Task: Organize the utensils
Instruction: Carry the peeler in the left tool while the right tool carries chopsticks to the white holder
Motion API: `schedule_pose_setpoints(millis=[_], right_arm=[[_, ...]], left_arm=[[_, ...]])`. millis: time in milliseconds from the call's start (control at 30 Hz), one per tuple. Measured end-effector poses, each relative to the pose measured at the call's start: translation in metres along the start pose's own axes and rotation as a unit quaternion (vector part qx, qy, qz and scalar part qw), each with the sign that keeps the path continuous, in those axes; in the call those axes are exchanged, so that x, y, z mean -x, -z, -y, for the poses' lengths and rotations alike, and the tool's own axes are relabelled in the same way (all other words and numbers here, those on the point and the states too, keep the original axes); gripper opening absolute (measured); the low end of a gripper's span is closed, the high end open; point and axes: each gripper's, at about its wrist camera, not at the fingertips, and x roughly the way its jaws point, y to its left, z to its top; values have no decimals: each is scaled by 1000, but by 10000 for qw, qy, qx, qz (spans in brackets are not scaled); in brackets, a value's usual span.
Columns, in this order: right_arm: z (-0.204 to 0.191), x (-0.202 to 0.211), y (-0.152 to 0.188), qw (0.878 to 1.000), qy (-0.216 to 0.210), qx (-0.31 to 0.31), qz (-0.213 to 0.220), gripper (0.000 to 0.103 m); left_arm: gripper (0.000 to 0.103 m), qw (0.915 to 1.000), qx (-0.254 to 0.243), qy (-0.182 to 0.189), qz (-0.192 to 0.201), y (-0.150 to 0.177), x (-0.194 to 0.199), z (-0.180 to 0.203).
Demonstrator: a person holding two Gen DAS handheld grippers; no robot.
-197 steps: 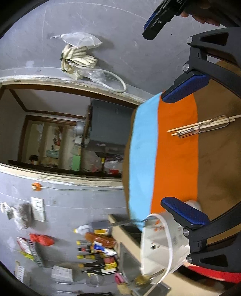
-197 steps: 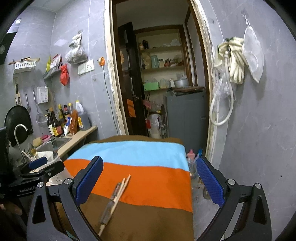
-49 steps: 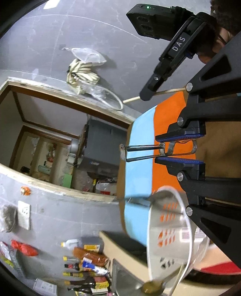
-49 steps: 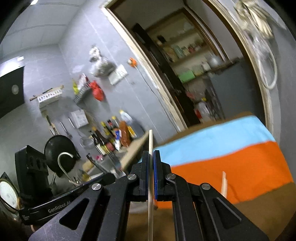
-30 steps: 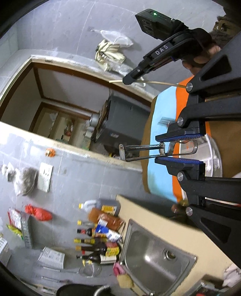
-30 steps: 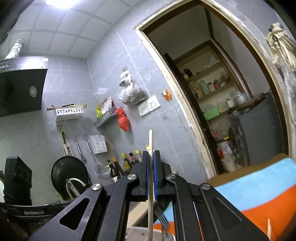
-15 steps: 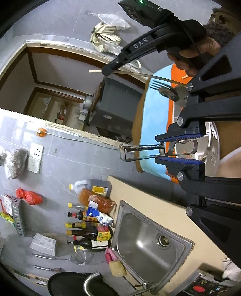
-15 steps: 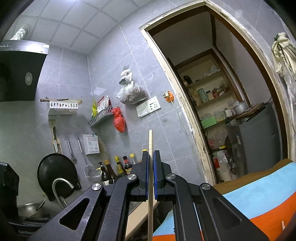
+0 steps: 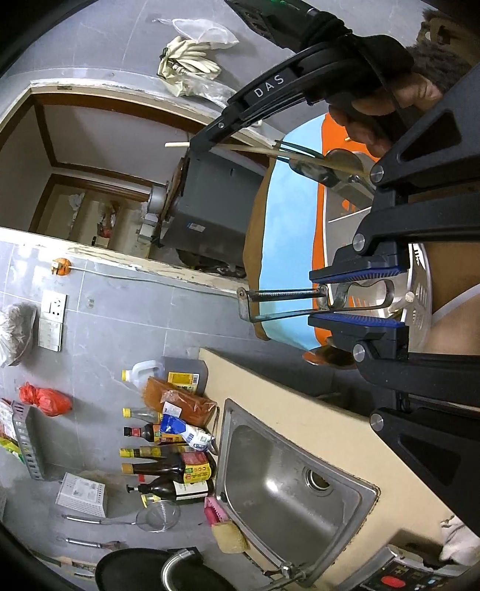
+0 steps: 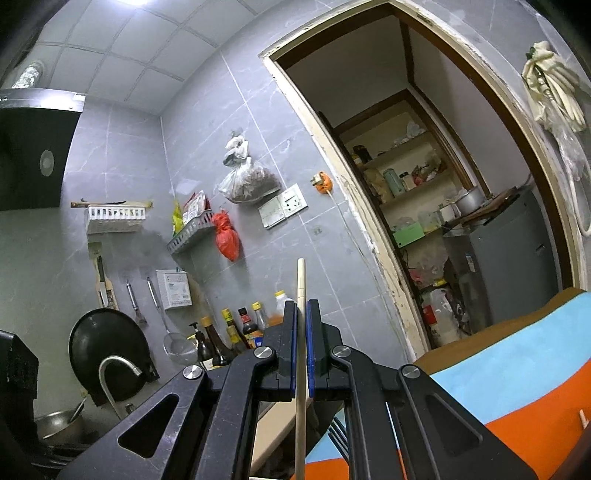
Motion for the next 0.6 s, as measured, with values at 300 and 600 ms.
schedule_pose_setpoints(millis=[300, 600], right_arm=[[0, -4, 15, 9998, 129, 146, -91, 4], [5, 1, 20, 9994, 63, 243, -234, 4]], left_arm=[[15, 10000, -17, -58, -61, 2, -4, 1], [16, 9997, -180, -21, -149, 2, -7, 6]])
